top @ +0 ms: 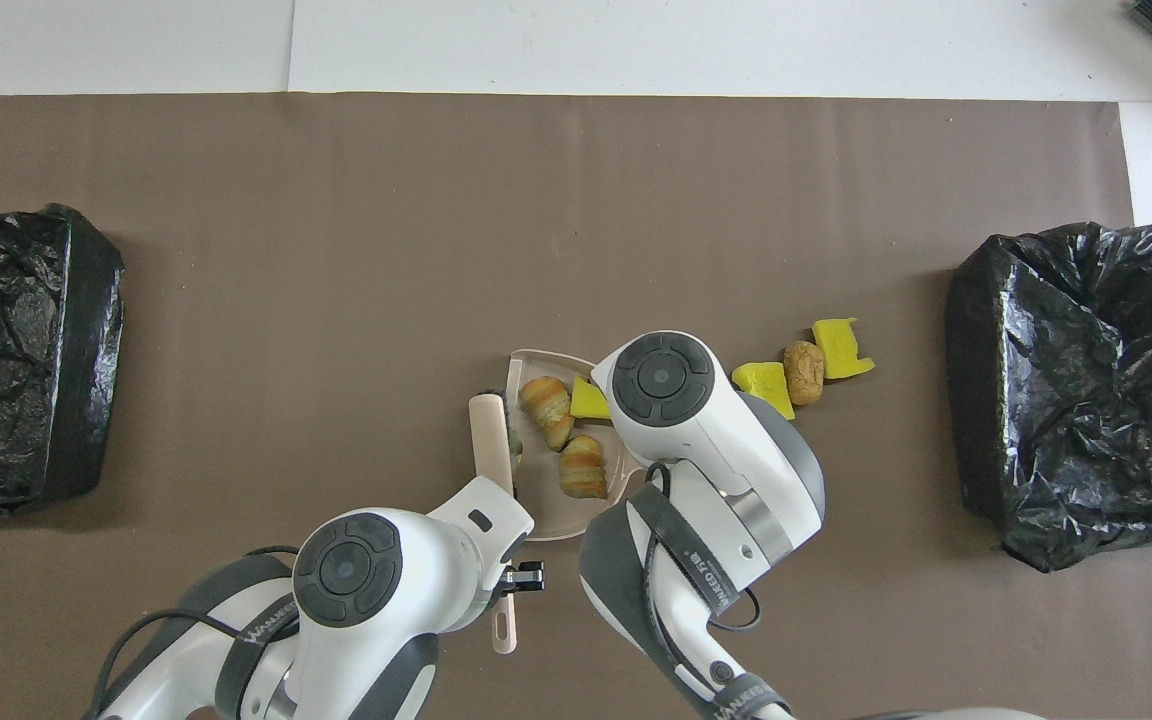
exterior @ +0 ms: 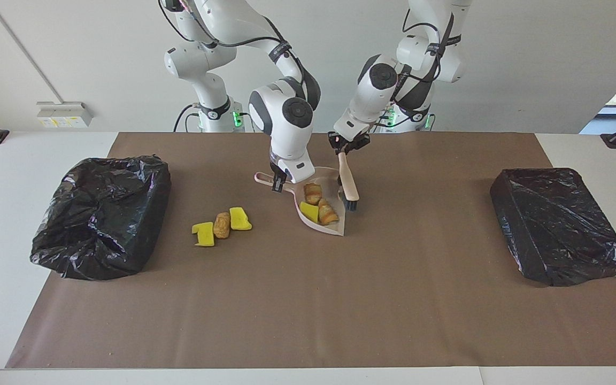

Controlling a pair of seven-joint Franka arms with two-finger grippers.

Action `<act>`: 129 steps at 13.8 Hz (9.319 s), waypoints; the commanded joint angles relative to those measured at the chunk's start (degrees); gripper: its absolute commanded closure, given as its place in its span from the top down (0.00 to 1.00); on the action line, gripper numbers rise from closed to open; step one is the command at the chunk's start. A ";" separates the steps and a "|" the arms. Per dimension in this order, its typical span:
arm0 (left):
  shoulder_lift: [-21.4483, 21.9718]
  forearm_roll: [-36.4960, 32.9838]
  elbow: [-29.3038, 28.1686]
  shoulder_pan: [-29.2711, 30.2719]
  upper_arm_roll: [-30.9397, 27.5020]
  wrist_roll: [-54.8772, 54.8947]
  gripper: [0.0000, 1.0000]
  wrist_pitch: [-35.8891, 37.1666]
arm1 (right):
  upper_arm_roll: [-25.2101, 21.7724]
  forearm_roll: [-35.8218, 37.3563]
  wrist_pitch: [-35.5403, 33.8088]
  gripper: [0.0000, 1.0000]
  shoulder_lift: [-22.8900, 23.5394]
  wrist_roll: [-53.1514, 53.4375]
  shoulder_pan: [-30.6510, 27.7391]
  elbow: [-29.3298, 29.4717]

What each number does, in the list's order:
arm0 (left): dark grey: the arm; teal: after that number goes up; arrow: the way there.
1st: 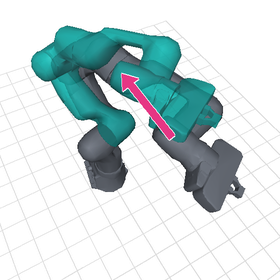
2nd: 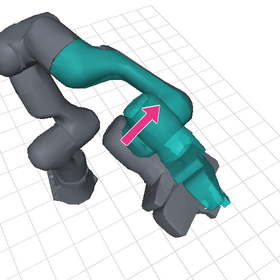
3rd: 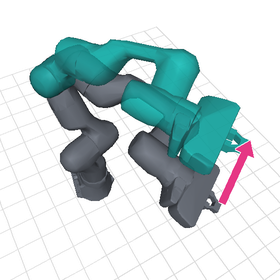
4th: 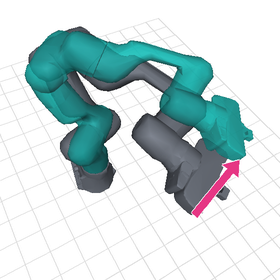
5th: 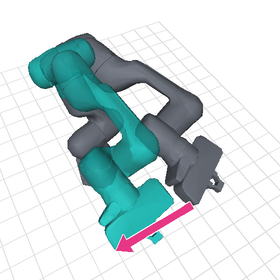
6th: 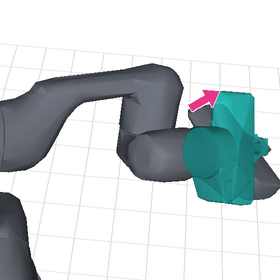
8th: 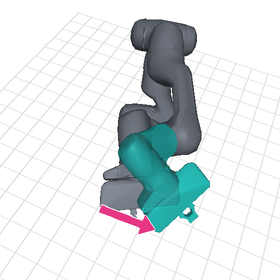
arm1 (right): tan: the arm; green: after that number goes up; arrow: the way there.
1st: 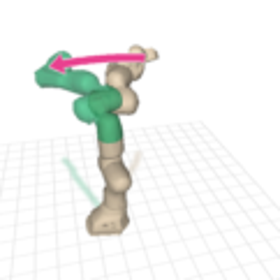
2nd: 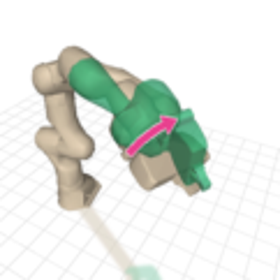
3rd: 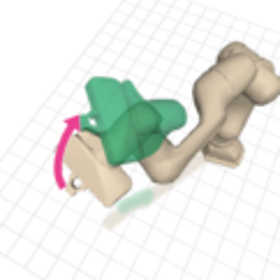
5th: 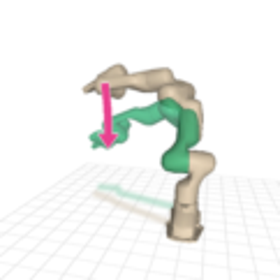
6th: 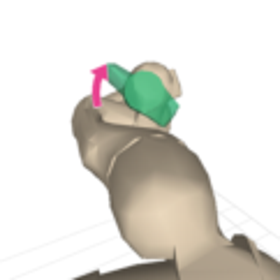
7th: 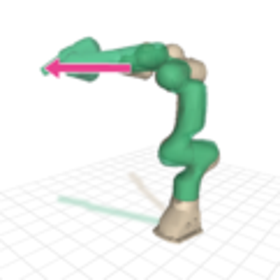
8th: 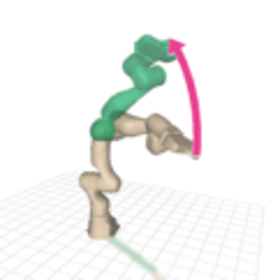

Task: Sweep and dump trash in bin
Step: 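Sweep the pastries and sponge into the dustpan with the left gripper's brush, then carry the loaded dustpan with the right gripper to the nearby trash bag, then tip the dustpan into the bag while the left gripper sets down the brush, then bring the empty dustpan back to the mat center with the right gripper, then lower the dustpan onto the mat and open the right gripper, then withdraw the right gripper while the left gripper reaches the dustpan handle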

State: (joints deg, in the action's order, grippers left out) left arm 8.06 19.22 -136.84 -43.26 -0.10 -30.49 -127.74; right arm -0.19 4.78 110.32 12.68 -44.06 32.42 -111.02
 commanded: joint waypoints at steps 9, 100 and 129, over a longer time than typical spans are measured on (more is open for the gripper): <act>1.17 0.39 8.52 5.73 -1.39 2.28 0.00 17.07 | 0.45 -0.03 -0.37 0.00 -0.29 -1.21 -0.60 -0.17; -7.79 -19.30 58.53 40.36 0.28 40.34 1.00 46.09 | 12.67 -4.13 -1.38 0.00 7.08 70.04 -14.76 19.87; -6.56 -19.30 56.77 39.40 0.98 39.90 1.00 42.50 | 12.76 -20.93 -0.98 1.00 -19.24 83.96 -5.18 -13.66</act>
State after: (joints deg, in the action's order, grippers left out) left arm 0.95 0.20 -79.55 -3.48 0.23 8.98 -83.56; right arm 12.53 -12.48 106.25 0.75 39.59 26.42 -114.57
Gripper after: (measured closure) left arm 0.000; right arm 0.000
